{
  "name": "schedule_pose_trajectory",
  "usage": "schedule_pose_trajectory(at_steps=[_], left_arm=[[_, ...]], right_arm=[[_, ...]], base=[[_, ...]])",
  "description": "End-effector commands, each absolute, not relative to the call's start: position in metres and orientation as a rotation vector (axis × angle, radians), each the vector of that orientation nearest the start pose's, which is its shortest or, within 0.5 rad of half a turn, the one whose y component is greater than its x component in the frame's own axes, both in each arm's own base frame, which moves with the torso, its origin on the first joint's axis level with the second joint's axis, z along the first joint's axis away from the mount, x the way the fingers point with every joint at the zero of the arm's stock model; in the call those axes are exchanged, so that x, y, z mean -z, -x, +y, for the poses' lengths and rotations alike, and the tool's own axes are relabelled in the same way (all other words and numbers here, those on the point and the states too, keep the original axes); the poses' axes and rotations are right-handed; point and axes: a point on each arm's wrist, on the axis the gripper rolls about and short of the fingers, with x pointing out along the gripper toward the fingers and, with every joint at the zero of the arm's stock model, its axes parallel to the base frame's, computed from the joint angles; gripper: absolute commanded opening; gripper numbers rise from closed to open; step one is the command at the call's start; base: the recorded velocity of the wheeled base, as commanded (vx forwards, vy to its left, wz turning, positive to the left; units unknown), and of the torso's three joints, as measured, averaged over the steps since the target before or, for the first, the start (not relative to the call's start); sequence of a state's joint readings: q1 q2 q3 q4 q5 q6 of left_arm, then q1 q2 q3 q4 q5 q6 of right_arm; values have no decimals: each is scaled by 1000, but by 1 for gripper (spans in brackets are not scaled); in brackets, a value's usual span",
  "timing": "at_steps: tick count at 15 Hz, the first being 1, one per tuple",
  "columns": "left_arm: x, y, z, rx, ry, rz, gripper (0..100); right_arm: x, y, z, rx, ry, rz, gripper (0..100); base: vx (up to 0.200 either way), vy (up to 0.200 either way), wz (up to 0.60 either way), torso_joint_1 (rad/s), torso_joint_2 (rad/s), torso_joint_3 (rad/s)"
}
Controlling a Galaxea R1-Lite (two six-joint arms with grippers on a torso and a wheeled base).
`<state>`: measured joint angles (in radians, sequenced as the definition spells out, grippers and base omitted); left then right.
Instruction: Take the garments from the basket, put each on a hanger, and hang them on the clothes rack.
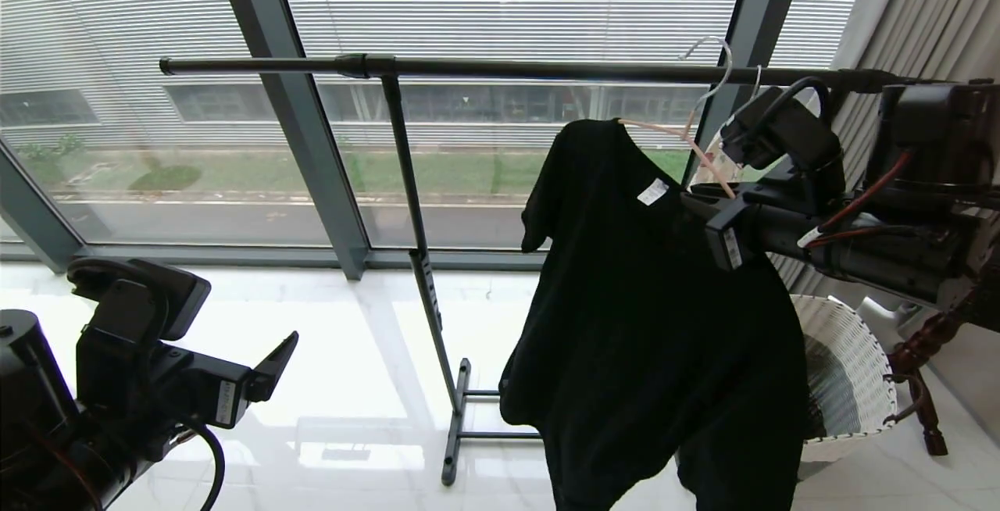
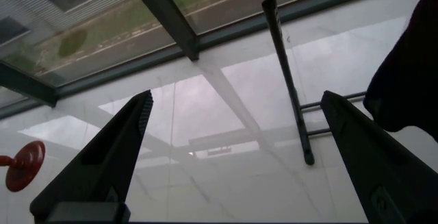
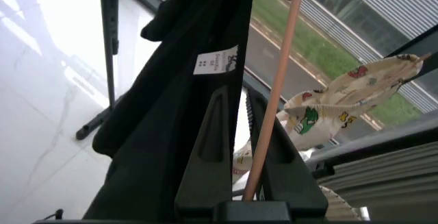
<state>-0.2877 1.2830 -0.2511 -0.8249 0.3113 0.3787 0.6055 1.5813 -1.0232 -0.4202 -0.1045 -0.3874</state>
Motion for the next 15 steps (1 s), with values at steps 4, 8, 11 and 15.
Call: schedule_pose_trajectory(at_steps=[4,8,11,15], left_arm=[[-155,-164,-42,18,-438,201,100],[-155,-164,-42,18,-438,202,100],[-156,-162,-43,25,-436,195,100],[-156,-161,-45,38,-436,189,100]], right_arm=[[-256,-256,173,-508,436,36,0],[-254,-255,174,-515,485,30,0],[-253,-254,176,-528,518,23,0],[-246,-262,179,-526,526,47,0]], base=[[200,0,0,4,4,2],[200,0,0,4,2,4],[200,0,0,4,2,4],[50,0,0,1,-1,1]])
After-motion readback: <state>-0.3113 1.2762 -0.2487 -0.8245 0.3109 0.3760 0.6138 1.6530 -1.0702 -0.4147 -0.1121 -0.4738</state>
